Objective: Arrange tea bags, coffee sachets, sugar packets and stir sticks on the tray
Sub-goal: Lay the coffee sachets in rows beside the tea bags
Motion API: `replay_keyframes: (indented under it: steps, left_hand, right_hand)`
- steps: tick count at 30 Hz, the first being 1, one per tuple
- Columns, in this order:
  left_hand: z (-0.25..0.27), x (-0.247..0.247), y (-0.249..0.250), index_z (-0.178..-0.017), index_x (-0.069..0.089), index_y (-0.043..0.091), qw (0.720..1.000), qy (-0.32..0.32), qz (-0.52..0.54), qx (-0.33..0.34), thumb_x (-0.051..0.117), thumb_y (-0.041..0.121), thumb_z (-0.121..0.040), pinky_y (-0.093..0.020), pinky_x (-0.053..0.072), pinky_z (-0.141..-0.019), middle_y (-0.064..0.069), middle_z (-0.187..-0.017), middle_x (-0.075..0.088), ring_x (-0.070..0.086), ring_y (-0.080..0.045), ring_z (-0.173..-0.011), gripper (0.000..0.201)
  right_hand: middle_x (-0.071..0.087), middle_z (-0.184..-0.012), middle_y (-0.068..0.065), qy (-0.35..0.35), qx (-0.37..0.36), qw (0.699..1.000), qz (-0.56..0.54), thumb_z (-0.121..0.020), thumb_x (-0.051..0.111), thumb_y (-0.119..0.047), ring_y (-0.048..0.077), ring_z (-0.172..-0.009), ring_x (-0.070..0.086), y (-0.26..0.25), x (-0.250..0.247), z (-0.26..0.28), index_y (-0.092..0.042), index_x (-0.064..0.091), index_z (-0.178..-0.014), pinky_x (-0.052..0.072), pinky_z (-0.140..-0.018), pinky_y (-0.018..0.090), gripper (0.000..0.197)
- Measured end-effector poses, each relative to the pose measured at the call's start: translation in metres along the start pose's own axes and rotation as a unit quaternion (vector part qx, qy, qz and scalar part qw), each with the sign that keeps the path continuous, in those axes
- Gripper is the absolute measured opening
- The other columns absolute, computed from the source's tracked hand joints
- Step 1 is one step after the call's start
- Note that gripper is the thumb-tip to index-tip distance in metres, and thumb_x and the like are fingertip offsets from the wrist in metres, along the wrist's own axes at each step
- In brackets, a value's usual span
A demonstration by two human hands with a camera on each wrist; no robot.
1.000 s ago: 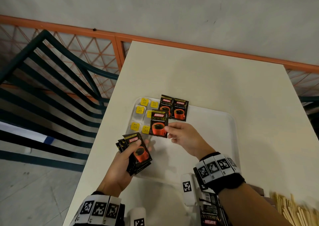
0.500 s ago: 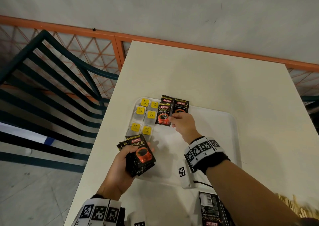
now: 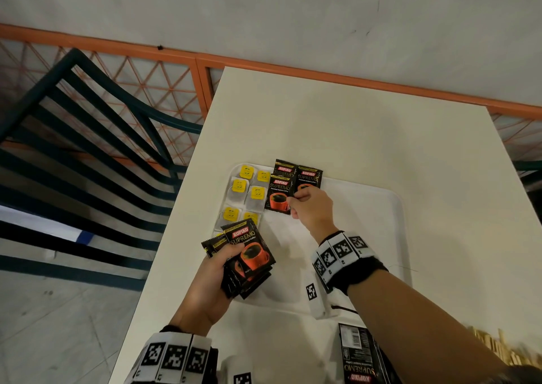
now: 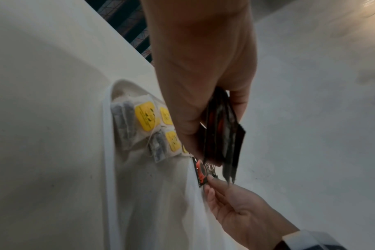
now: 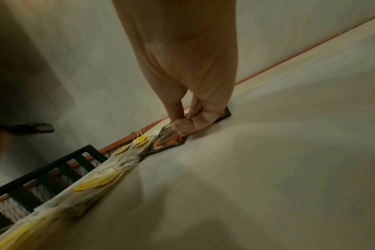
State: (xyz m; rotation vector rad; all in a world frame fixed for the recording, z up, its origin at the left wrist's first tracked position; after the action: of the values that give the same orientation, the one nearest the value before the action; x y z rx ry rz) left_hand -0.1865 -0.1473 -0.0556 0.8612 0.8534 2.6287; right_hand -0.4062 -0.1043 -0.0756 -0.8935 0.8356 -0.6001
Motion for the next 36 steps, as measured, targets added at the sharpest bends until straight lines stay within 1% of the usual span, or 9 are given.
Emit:
replay_keyframes:
  steps: [4, 6, 12, 16, 23, 25, 28, 32, 36]
  left_hand:
    - [-0.001, 0.002, 0.002, -0.116, 0.06, 0.009, 1.0, 0.0, 0.0, 0.015, 0.057, 0.014, -0.081, -0.034, 0.058, -0.056, -0.018, -0.099, 0.07, 0.07, -0.03, -0.08, 0.036]
    - [-0.001, 0.003, 0.002, -0.119, 0.059, 0.008, 1.0, 0.003, 0.0, 0.021, 0.06, 0.016, -0.075, -0.038, 0.059, -0.063, -0.019, -0.105, 0.069, 0.069, -0.032, -0.086, 0.045]
    - [-0.005, 0.003, 0.005, -0.113, 0.062, 0.009, 0.999, 0.015, -0.012, 0.038, 0.061, 0.016, -0.078, -0.036, 0.058, -0.06, -0.015, -0.095, 0.072, 0.071, -0.026, -0.079, 0.036]
    - [-0.005, 0.004, 0.004, -0.114, 0.061, 0.01, 0.999, 0.009, -0.026, 0.041, 0.062, 0.025, -0.072, -0.034, 0.057, -0.06, -0.016, -0.099, 0.072, 0.071, -0.028, -0.084, 0.044]
    - [-0.004, 0.007, -0.002, -0.097, 0.064, 0.013, 1.0, -0.014, 0.005, 0.003, 0.044, 0.012, -0.089, -0.029, 0.057, -0.056, -0.01, -0.079, 0.073, 0.07, -0.021, -0.066, 0.021]
    - [-0.004, 0.008, -0.004, -0.096, 0.063, 0.012, 1.0, -0.016, -0.003, -0.012, 0.042, 0.009, -0.087, -0.03, 0.053, -0.061, -0.011, -0.081, 0.073, 0.07, -0.022, -0.07, 0.023]
    - [-0.005, 0.008, -0.006, -0.089, 0.062, 0.011, 1.0, -0.006, -0.025, -0.014, 0.042, 0.008, -0.089, -0.024, 0.051, -0.053, -0.006, -0.07, 0.073, 0.07, -0.016, -0.059, 0.021]
    - [-0.006, 0.003, -0.008, -0.094, 0.061, 0.012, 0.999, 0.029, -0.038, -0.009, 0.05, 0.01, -0.089, -0.028, 0.051, -0.057, -0.004, -0.065, 0.072, 0.069, -0.016, -0.055, 0.013]
    - [-0.006, -0.002, -0.009, -0.1, 0.06, 0.015, 0.998, 0.037, -0.04, -0.008, 0.053, 0.01, -0.089, -0.029, 0.056, -0.052, -0.005, -0.07, 0.074, 0.07, -0.018, -0.06, 0.014]
  right_hand:
    - [0.064, -0.082, 0.016, 0.005, -0.008, 1.0, -0.019, -0.084, 0.061, -0.003, 0.017, -0.053, 0.056, -0.003, -0.005, 0.008, -0.006, 0.057, -0.089, 0.052, -0.053, 0.024, 0.007]
    - [0.064, -0.08, 0.01, -0.014, -0.022, 1.0, -0.004, -0.087, 0.058, -0.009, 0.013, -0.055, 0.057, -0.01, -0.005, 0.016, -0.005, 0.06, -0.093, 0.049, -0.049, 0.017, 0.007]
    - [0.067, -0.079, -0.002, -0.312, -0.002, 0.947, 0.083, -0.094, 0.046, -0.039, 0.01, -0.065, 0.061, -0.017, 0.021, 0.071, -0.01, 0.063, -0.098, 0.044, -0.053, 0.017, 0.033]
    - [0.065, -0.078, -0.001, -0.387, 0.013, 0.922, 0.035, -0.087, 0.061, -0.019, 0.009, -0.066, 0.059, -0.012, 0.02, 0.092, -0.012, 0.064, -0.098, 0.045, -0.057, 0.019, 0.013]
    - [0.064, -0.078, 0.002, -0.321, 0.02, 0.947, -0.019, -0.087, 0.061, -0.011, 0.008, -0.065, 0.059, -0.006, 0.004, 0.083, -0.011, 0.064, -0.098, 0.05, -0.062, 0.019, 0.012]
    - [0.064, -0.078, 0.001, -0.27, 0.032, 0.96, -0.065, -0.088, 0.06, -0.01, 0.007, -0.063, 0.059, -0.004, -0.007, 0.074, -0.01, 0.063, -0.098, 0.05, -0.059, 0.016, 0.011]
    - [0.062, -0.078, 0.003, -0.155, 0.062, 0.979, -0.117, -0.087, 0.06, -0.009, 0.01, -0.062, 0.057, 0.005, -0.03, 0.054, -0.005, 0.063, -0.102, 0.049, -0.058, 0.017, 0.015]
    - [0.061, -0.072, 0.004, -0.046, 0.077, 0.993, -0.08, -0.086, 0.062, -0.009, 0.012, -0.061, 0.053, 0.017, -0.053, 0.032, -0.004, 0.063, -0.097, 0.047, -0.06, 0.021, 0.012]
    - [0.059, -0.066, 0.004, -0.022, 0.08, 0.996, -0.028, -0.085, 0.064, -0.011, 0.013, -0.058, 0.05, 0.025, -0.055, 0.018, -0.006, 0.065, -0.094, 0.044, -0.057, 0.021, 0.011]
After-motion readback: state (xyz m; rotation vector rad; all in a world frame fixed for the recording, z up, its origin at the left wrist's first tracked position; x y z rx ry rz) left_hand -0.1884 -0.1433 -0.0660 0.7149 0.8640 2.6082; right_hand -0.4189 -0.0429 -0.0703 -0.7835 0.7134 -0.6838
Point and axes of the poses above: each hand's wrist, its own z-axis away from the middle knuckle, its own x-axis out of the palm, y = z × x, the point moved 8 cm from there along -z, towards the middle knuckle
